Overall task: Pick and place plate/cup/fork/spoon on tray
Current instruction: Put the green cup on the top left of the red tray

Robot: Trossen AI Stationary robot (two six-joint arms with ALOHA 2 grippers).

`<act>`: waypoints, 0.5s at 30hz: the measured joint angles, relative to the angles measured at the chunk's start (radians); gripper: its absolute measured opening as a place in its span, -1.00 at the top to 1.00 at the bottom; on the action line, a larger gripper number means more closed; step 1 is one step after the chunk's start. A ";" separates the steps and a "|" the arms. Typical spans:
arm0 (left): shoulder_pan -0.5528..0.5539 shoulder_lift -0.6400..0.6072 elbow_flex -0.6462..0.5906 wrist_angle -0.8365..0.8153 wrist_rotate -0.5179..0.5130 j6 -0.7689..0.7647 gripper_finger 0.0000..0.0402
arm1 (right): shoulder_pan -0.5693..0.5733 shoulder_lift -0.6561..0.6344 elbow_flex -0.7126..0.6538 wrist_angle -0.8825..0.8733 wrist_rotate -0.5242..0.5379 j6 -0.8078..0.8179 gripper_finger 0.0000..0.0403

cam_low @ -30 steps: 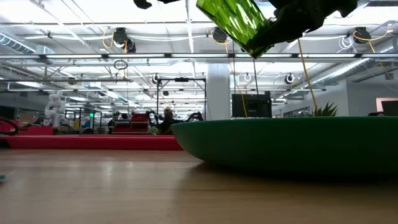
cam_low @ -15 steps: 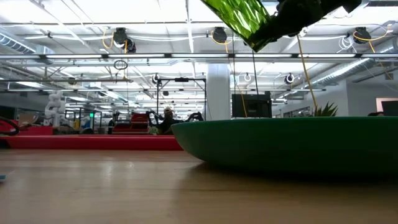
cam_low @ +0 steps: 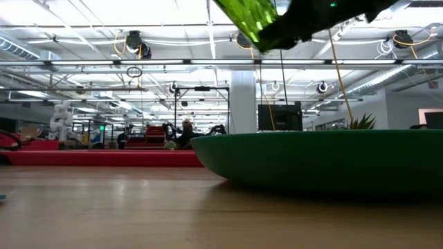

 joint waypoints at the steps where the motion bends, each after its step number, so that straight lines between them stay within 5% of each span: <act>1: -0.002 -0.018 0.000 -0.010 -0.004 -0.020 -0.15 | 0.002 0.034 0.000 0.058 0.000 0.000 -0.49; 10: 0.031 -0.247 0.001 -0.173 -0.124 -0.254 -0.16 | 0.000 0.383 0.000 0.670 0.072 -0.067 -0.50; 15: 0.091 -0.334 0.001 -0.311 -0.172 -0.335 -0.16 | -0.035 0.549 0.057 0.846 0.106 -0.185 -0.50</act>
